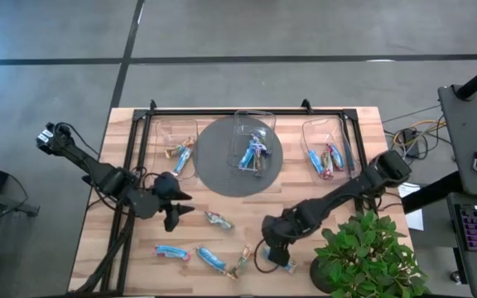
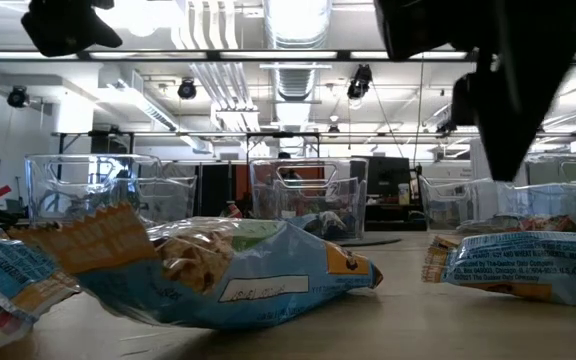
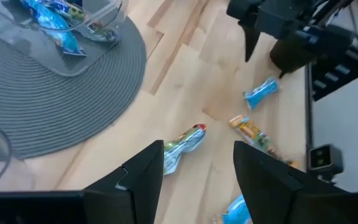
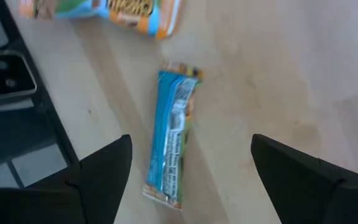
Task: Pick and place Granola Bars by type
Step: Put the red granola bar into the right transparent bin
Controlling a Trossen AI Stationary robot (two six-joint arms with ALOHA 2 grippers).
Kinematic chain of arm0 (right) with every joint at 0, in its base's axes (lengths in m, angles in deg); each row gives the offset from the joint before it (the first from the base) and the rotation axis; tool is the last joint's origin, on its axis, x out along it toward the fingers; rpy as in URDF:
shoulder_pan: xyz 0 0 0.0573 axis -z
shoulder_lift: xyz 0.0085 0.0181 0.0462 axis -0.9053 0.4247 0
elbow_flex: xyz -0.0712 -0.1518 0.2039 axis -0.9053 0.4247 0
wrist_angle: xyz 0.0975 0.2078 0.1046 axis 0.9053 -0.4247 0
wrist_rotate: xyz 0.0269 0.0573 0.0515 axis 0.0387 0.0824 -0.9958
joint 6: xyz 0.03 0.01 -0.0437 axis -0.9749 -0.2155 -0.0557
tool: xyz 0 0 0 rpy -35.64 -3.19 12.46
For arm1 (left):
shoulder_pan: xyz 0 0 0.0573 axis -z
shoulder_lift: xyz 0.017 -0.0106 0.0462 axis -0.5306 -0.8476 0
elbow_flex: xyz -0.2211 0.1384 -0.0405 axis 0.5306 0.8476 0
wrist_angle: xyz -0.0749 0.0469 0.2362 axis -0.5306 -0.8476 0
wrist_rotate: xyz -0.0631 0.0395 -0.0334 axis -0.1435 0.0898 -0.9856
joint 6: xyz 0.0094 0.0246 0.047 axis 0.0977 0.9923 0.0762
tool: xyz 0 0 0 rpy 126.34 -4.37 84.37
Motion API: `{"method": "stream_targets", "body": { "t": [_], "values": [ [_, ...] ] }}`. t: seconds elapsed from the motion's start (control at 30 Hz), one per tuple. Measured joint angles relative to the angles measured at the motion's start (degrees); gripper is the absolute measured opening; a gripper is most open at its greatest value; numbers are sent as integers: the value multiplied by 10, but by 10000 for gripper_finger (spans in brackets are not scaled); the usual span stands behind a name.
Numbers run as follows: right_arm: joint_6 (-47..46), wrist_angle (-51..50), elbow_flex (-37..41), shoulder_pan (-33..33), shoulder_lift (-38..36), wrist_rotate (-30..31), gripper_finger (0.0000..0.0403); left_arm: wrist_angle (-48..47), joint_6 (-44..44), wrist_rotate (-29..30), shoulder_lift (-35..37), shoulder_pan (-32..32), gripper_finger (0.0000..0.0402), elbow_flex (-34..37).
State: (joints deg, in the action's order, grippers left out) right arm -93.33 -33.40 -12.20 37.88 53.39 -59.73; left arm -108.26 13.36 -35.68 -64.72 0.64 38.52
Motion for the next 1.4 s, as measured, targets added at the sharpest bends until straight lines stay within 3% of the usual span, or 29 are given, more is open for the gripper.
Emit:
{"method": "stream_targets", "body": {
  "t": [0.3, 0.53, 0.7, 0.87, 1.0, 1.1, 1.4],
  "values": [
    [1, 125, 75, -17, 0, 16, 310, -47, 13, -5, 6, 0, 177, 0],
    [-27, 134, 85, -9, 0, 17, 302, -60, 11, -5, 18, 0, 177, 0],
    [-27, 137, 52, 13, -2, 57, 296, -60, 11, -4, 22, 0, 177, 0],
    [61, 145, 23, 51, 0, 130, 292, -60, -2, 6, 22, -1, 177, 0],
    [136, 145, 6, 78, 22, 109, 294, -60, -11, 8, 22, -2, 177, 0],
    [144, 143, -14, 93, 44, 76, 294, -60, -25, 8, 22, -2, 177, 0],
    [173, 126, -91, 116, 86, 61, 292, -60, -46, 8, 22, -2, 177, 0]
  ]
}}
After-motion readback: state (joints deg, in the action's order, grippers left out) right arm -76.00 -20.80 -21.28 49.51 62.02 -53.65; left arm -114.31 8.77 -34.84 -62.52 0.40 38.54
